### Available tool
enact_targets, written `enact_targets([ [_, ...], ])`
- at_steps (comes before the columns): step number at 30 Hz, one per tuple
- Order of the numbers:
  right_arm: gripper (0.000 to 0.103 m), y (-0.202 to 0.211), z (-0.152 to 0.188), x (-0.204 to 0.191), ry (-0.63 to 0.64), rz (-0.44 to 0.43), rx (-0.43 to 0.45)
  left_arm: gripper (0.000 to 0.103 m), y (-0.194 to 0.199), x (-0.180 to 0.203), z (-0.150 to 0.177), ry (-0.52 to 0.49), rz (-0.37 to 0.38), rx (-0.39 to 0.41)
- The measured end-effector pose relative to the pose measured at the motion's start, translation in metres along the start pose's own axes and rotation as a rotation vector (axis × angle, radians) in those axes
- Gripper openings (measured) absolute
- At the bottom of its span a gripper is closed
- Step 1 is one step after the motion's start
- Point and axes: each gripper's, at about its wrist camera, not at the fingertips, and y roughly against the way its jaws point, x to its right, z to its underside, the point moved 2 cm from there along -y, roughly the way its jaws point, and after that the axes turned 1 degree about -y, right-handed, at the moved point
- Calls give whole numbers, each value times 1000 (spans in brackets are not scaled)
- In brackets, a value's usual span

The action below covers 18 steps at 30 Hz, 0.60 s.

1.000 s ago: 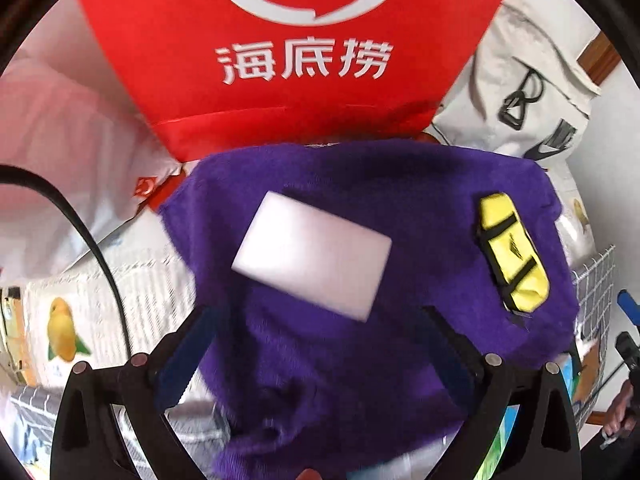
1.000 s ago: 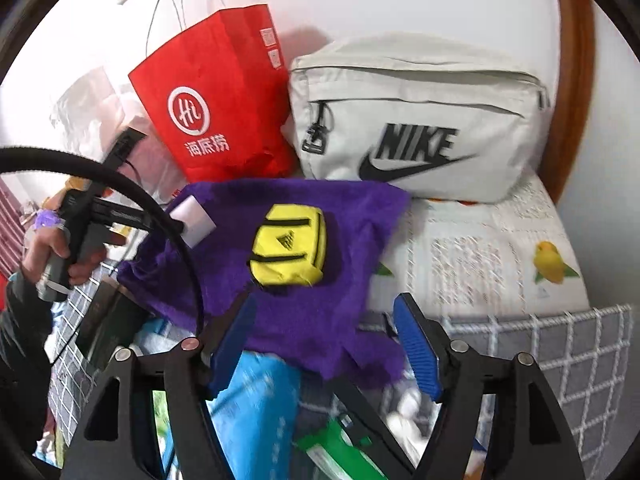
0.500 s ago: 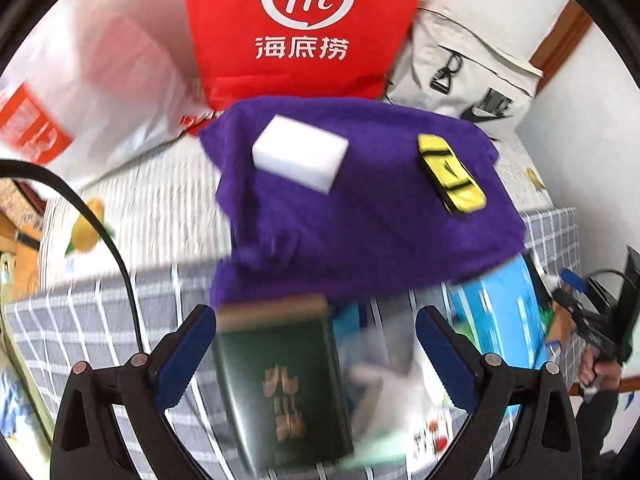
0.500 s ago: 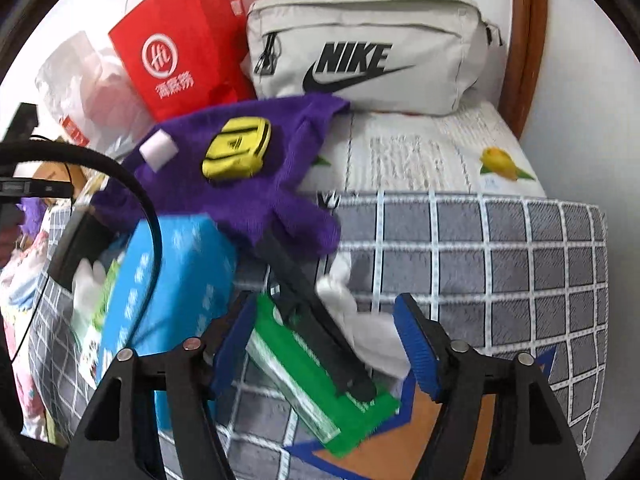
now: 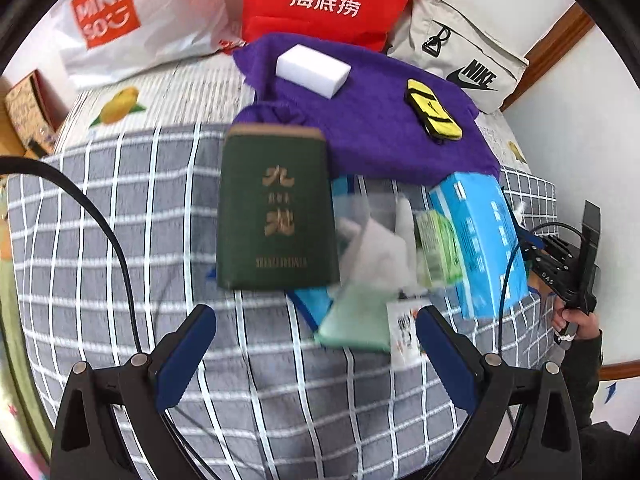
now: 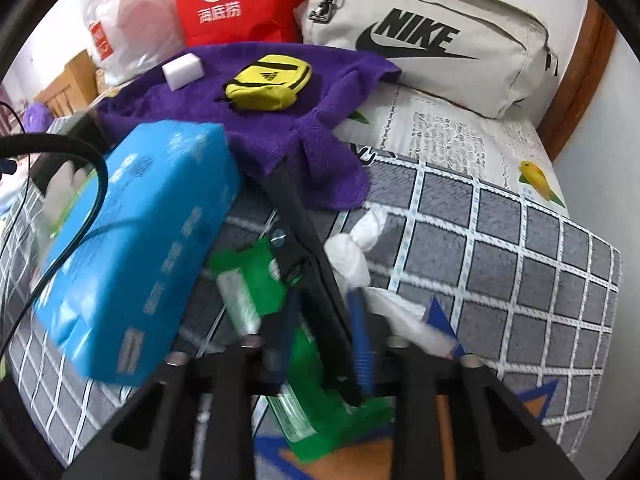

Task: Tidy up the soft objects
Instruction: 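Grasp the white tissue with the right gripper while the left gripper approaches the snack bag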

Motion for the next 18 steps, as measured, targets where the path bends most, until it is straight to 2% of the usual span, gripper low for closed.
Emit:
enact_targets([
  [1, 9, 6, 2, -2, 4, -14, 3, 101, 1, 0, 5, 6, 1, -2],
  [3, 8, 18, 10, -10, 20, -38, 3, 101, 5, 2, 17, 15, 15, 5],
  [10, 8, 27, 39, -34, 0, -52, -37, 101, 7, 9, 42, 23, 75, 17],
  [16, 25, 36, 37, -30, -99, -113, -13, 101, 7, 7, 58, 33, 91, 4],
  [18, 31, 39, 35, -29, -114, -104, -9, 101, 8, 3, 61, 42, 95, 8],
])
